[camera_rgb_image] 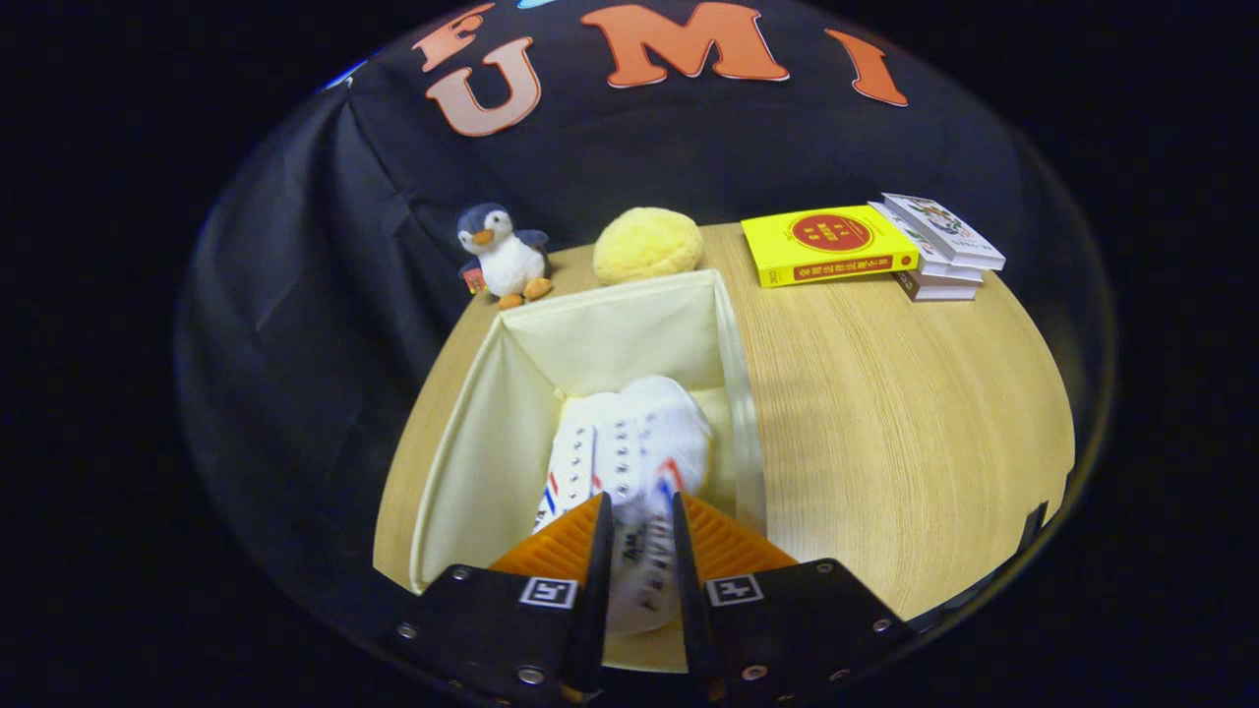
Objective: Open the storage box then place both shoes into the box .Put the left shoe in first, then the right shoe, with the right side of both shoes facing outward in a uniform manner.
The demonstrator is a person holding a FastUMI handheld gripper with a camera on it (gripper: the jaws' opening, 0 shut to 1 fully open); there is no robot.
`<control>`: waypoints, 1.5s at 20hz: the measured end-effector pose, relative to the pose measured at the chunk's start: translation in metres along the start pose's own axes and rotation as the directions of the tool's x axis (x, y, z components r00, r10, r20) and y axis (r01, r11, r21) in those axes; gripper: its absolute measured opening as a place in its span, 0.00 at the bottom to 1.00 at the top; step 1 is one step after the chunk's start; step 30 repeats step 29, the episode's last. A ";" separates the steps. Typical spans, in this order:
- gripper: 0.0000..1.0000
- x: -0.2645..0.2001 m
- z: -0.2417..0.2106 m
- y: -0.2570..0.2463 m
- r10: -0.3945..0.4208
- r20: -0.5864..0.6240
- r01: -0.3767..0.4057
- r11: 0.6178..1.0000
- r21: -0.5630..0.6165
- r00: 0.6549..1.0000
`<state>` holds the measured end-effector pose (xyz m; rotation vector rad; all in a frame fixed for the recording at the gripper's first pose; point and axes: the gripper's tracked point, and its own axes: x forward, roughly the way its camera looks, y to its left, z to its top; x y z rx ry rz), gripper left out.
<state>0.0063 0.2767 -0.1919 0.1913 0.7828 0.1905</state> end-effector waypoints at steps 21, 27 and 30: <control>0.99 -0.162 0.132 -0.077 -0.120 0.441 0.155 0.987 -0.042 0.889; 0.98 -0.178 0.139 -0.098 -0.167 0.479 0.184 0.983 0.011 0.862; 0.98 -0.178 0.137 -0.096 -0.156 0.478 0.172 0.985 0.010 0.865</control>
